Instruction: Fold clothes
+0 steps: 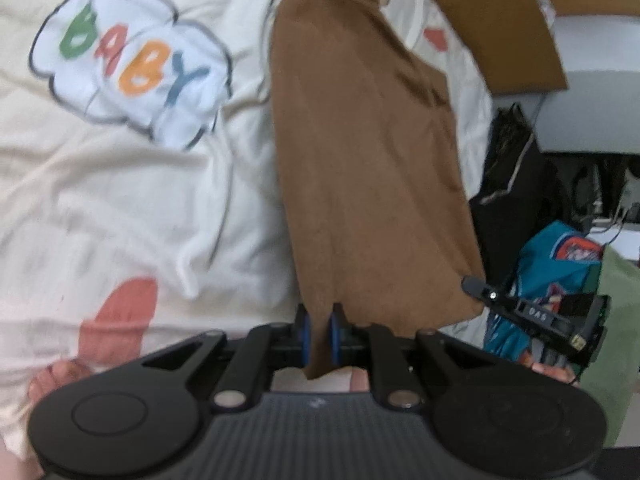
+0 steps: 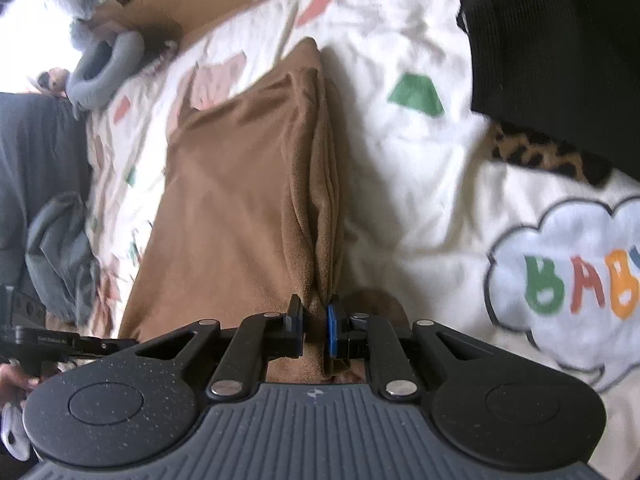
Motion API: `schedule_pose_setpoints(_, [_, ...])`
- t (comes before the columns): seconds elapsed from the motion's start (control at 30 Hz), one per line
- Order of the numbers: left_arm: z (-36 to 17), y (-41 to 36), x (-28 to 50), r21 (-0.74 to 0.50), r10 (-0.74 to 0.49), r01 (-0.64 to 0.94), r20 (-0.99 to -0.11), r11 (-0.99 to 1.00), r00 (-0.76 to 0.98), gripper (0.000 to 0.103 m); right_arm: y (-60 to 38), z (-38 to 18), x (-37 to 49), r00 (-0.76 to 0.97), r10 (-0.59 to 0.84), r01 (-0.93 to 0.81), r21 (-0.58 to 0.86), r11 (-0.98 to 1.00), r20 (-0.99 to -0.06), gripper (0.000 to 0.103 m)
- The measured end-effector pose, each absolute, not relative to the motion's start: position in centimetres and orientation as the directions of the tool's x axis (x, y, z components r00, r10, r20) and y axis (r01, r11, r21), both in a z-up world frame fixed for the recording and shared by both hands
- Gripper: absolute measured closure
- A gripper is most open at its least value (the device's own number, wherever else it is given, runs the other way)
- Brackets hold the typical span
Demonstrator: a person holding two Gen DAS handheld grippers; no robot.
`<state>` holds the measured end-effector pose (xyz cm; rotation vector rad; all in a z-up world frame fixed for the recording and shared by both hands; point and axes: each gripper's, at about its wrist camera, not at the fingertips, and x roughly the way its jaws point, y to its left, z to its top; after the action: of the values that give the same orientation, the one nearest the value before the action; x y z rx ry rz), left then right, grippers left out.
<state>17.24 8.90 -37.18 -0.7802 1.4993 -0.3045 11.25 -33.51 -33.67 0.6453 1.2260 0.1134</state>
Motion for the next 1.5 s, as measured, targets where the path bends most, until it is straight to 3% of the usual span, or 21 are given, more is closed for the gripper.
schedule_pose_setpoints(0.23, [-39.3, 8.2, 16.1, -0.577, -0.598, -0.269, -0.802, 0.771, 0.005, 0.089, -33.1, -34.5, 10.1, 0.301, 0.398, 0.274, 0.478, 0.834, -0.867, 0.091])
schedule_pose_setpoints(0.33, [-39.5, 8.4, 16.4, -0.544, -0.562, -0.257, -0.827, 0.799, 0.002, 0.082, -33.3, -34.7, 10.2, 0.283, 0.385, 0.276, 0.459, 0.845, -0.879, 0.076])
schedule_pose_setpoints(0.37, [-39.5, 8.6, 16.5, -0.531, -0.548, -0.251, -0.837, 0.809, 0.006, 0.078, -33.3, -34.7, 10.2, 0.277, 0.38, 0.277, 0.452, 0.848, -0.883, 0.062])
schedule_pose_setpoints(0.4, [-39.4, 8.7, 16.8, -0.53, -0.543, -0.248, -0.839, 0.811, 0.018, 0.075, -33.4, -34.7, 10.3, 0.277, 0.375, 0.274, 0.447, 0.852, -0.885, 0.056])
schedule_pose_setpoints(0.47, [-39.4, 9.0, 17.3, -0.534, -0.54, -0.246, -0.84, 0.809, 0.047, 0.066, -33.5, -34.4, 10.8, 0.289, 0.36, 0.263, 0.435, 0.861, -0.887, 0.056])
schedule_pose_setpoints(0.53, [-39.5, 9.1, 18.3, -0.536, -0.535, -0.237, -0.842, 0.811, 0.074, 0.064, -33.6, -34.2, 11.4, 0.302, 0.348, 0.252, 0.426, 0.869, -0.888, 0.056])
schedule_pose_setpoints(0.7, [-39.6, 9.1, 20.6, -0.529, -0.514, -0.233, -0.849, 0.816, 0.127, 0.064, -33.5, -34.3, 13.6, 0.346, 0.342, 0.225, 0.431, 0.874, -0.874, 0.05])
schedule_pose_setpoints(1.5, [-40.5, 10.7, 27.3, -0.523, -0.472, -0.187, -0.843, 0.832, 0.258, 0.064, -34.3, -39.5, 20.9, 0.417, 0.38, 0.21, 0.494, 0.843, -0.826, 0.051])
